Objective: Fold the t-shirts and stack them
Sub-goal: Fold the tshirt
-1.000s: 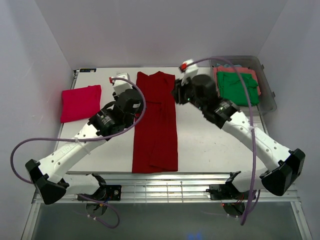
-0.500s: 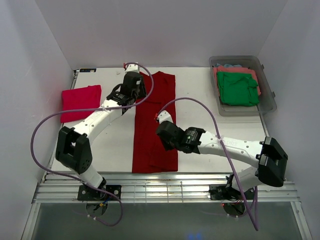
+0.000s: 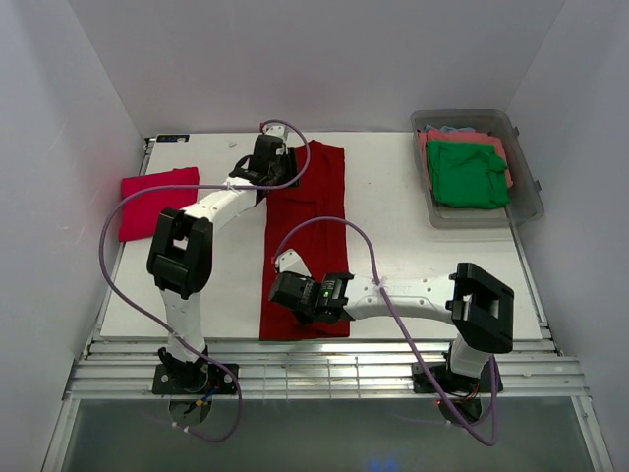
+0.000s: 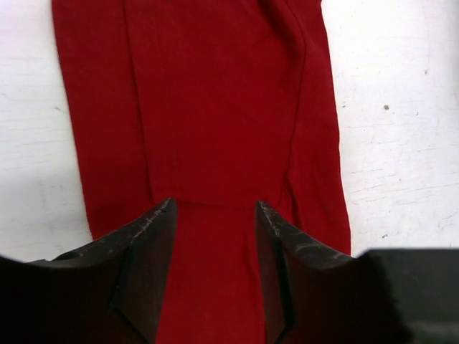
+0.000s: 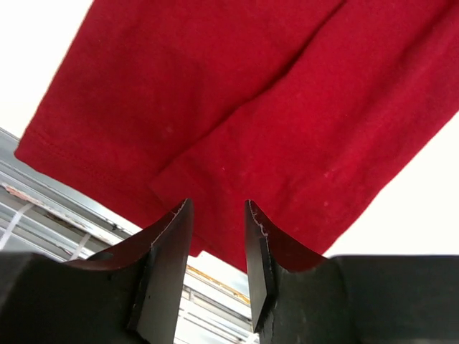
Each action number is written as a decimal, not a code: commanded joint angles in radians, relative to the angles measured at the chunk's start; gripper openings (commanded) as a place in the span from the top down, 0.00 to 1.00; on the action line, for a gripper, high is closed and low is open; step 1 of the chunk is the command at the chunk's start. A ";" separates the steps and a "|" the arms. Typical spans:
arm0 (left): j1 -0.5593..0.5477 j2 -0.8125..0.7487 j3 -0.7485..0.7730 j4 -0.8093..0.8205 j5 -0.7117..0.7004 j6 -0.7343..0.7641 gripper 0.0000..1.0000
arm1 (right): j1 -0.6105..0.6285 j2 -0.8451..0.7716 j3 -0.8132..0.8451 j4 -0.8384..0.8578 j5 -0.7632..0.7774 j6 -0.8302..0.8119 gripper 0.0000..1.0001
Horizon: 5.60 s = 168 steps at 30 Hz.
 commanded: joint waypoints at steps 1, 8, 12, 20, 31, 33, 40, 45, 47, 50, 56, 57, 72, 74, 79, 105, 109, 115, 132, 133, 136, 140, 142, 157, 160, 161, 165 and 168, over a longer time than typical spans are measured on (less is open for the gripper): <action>-0.002 0.003 0.055 0.025 0.058 -0.002 0.41 | 0.006 0.010 0.057 -0.016 0.027 0.028 0.59; -0.003 0.090 0.060 0.002 0.015 -0.006 0.41 | 0.012 0.012 0.046 0.023 0.002 0.043 0.58; -0.003 0.132 0.063 -0.007 -0.001 0.009 0.41 | 0.012 0.023 0.039 0.046 -0.033 0.045 0.58; -0.002 0.173 0.049 -0.036 -0.036 0.008 0.43 | 0.023 0.047 0.034 0.079 -0.096 0.042 0.58; -0.003 0.178 0.027 -0.052 -0.039 -0.008 0.44 | 0.036 0.101 0.016 0.091 -0.139 0.051 0.59; -0.003 0.175 0.024 -0.053 -0.039 -0.008 0.44 | 0.036 0.102 0.007 0.097 -0.137 0.051 0.59; -0.003 0.181 0.018 -0.059 -0.043 -0.002 0.44 | 0.036 0.121 -0.001 0.109 -0.136 0.049 0.60; -0.002 0.186 0.018 -0.062 -0.045 0.001 0.44 | 0.038 0.130 -0.006 0.115 -0.120 0.043 0.64; -0.002 0.186 0.018 -0.061 -0.045 0.001 0.44 | 0.036 0.135 -0.006 0.119 -0.119 0.040 0.75; -0.002 0.184 0.017 -0.064 -0.048 0.000 0.44 | 0.036 0.144 -0.004 0.115 -0.114 0.040 0.83; 0.000 0.190 0.017 -0.064 -0.044 0.000 0.44 | 0.038 0.118 -0.009 0.102 -0.097 0.040 0.89; 0.000 0.195 0.020 -0.064 -0.040 0.001 0.44 | 0.038 0.113 -0.009 0.099 -0.097 0.043 0.89; 0.012 0.236 0.075 -0.098 -0.030 0.003 0.45 | 0.130 0.062 0.042 -0.010 -0.042 0.089 0.90; 0.014 0.236 0.072 -0.099 -0.027 0.001 0.45 | 0.130 0.073 0.048 -0.012 -0.015 0.089 0.77; 0.014 0.228 0.058 -0.098 -0.030 -0.002 0.41 | 0.127 0.113 0.066 -0.009 0.041 0.072 0.66; 0.026 0.227 0.038 -0.102 -0.030 0.007 0.40 | 0.070 0.182 0.013 0.145 -0.008 0.013 0.64; 0.032 0.228 0.040 -0.102 -0.025 0.007 0.41 | 0.069 0.191 0.003 0.146 -0.008 0.014 0.73; 0.037 0.232 0.034 -0.099 -0.024 0.008 0.41 | 0.062 0.197 -0.013 0.151 0.011 0.013 0.86; 0.046 0.253 0.050 -0.098 -0.010 0.011 0.41 | 0.061 0.096 0.011 0.045 0.038 0.039 0.90; 0.048 0.255 0.053 -0.101 -0.008 0.014 0.42 | 0.062 0.107 0.020 0.036 0.030 0.037 0.90; 0.049 0.255 0.058 -0.102 -0.011 0.018 0.41 | 0.072 0.108 0.033 0.027 0.016 0.031 0.90; 0.055 0.259 0.069 -0.102 -0.005 0.020 0.42 | 0.079 0.115 0.033 0.014 -0.010 0.034 0.90; 0.058 0.265 0.080 -0.107 -0.002 0.020 0.42 | 0.082 0.121 0.036 0.008 -0.016 0.037 0.90; 0.064 0.308 0.121 -0.132 0.006 0.011 0.42 | 0.122 0.122 0.089 -0.064 -0.047 0.053 0.91; 0.064 0.308 0.119 -0.133 0.006 0.009 0.42 | 0.127 0.130 0.094 -0.061 -0.054 0.048 0.91; 0.064 0.308 0.119 -0.135 0.009 0.011 0.42 | 0.128 0.133 0.095 -0.059 -0.058 0.045 0.91; 0.064 0.304 0.118 -0.133 0.015 0.008 0.42 | 0.131 0.141 0.092 -0.014 -0.071 0.011 0.90; 0.064 0.296 0.121 -0.133 0.015 0.006 0.42 | 0.131 0.142 0.095 0.031 -0.077 -0.022 0.81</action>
